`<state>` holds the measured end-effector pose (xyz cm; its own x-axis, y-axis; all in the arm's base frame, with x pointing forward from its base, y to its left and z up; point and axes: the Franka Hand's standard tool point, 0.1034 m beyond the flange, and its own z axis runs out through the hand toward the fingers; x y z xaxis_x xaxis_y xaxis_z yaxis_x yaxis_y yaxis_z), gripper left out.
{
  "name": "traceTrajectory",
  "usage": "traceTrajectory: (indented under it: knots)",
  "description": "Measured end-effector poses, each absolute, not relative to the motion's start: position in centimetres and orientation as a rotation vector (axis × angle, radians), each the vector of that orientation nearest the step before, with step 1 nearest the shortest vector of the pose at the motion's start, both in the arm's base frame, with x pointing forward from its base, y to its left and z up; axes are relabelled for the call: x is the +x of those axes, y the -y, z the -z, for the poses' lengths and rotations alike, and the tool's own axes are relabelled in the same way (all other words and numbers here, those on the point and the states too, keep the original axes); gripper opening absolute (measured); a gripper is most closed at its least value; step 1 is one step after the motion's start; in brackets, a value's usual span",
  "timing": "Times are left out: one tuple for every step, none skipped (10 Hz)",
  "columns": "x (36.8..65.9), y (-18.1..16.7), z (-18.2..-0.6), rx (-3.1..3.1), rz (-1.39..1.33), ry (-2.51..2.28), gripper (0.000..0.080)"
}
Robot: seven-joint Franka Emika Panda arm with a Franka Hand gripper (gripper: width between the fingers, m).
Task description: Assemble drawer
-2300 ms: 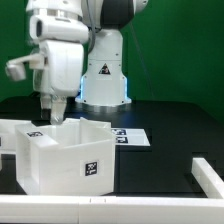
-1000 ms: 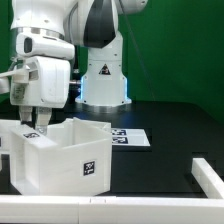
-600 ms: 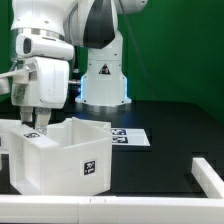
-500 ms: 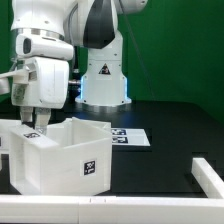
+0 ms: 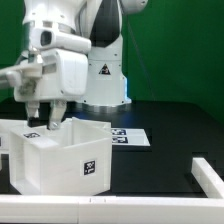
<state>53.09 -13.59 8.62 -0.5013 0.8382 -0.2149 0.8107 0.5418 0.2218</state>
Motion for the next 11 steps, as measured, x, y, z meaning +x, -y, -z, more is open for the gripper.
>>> traceTrajectory:
  knots:
    - [52.5, 14.6, -8.2, 1.365, -0.088, -2.535, 0.0649]
    - [51.8, 16.2, -8.0, 1.365, -0.033, -2.615, 0.0649]
    - [51.9, 16.8, -8.1, 1.332, -0.024, -2.660, 0.0649]
    - [51.5, 17.1, -7.9, 1.222, -0.029, -2.747, 0.0649]
    - [51.3, 16.7, -7.8, 1.152, -0.045, -2.805, 0.0649]
    - [50.8, 16.1, -7.9, 1.151, -0.044, -2.882, 0.0649]
    - [50.6, 15.2, -8.2, 1.173, -0.036, -2.957, 0.0649]
    - [50.8, 14.1, -8.5, 1.177, -0.028, -3.021, 0.0649]
    - [51.2, 13.6, -8.6, 1.203, -0.029, -3.013, 0.0649]
    - [51.0, 13.7, -8.5, 1.204, -0.029, -3.014, 0.0649]
    - [51.0, 13.8, -8.5, 1.205, -0.029, -3.014, 0.0649]
